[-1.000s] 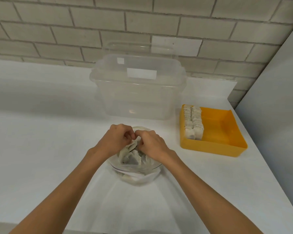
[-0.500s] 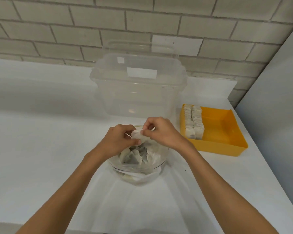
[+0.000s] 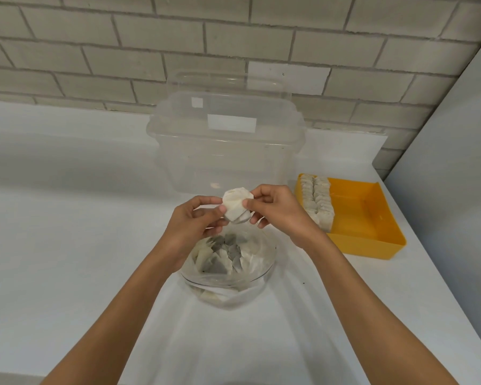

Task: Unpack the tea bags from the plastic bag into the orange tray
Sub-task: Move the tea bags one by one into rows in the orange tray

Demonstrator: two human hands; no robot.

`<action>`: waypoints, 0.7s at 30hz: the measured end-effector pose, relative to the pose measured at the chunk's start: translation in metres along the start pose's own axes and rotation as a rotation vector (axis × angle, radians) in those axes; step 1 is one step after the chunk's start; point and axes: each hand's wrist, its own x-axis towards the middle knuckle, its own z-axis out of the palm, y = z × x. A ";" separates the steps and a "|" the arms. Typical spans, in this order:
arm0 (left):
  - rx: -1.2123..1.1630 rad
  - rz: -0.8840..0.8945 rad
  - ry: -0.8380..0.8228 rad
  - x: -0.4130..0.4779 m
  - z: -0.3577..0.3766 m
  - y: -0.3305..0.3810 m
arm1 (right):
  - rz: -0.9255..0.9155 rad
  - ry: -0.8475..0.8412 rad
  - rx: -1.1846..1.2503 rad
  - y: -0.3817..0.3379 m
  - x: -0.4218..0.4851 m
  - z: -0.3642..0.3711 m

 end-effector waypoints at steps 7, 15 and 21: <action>0.367 0.280 0.067 -0.005 0.011 0.002 | 0.080 0.038 0.109 0.004 -0.001 -0.001; 0.422 0.259 -0.038 -0.003 0.023 -0.003 | 0.033 -0.043 0.171 0.002 -0.007 -0.002; 0.141 0.133 -0.059 -0.001 0.022 0.000 | -0.003 0.002 0.184 0.004 -0.010 -0.009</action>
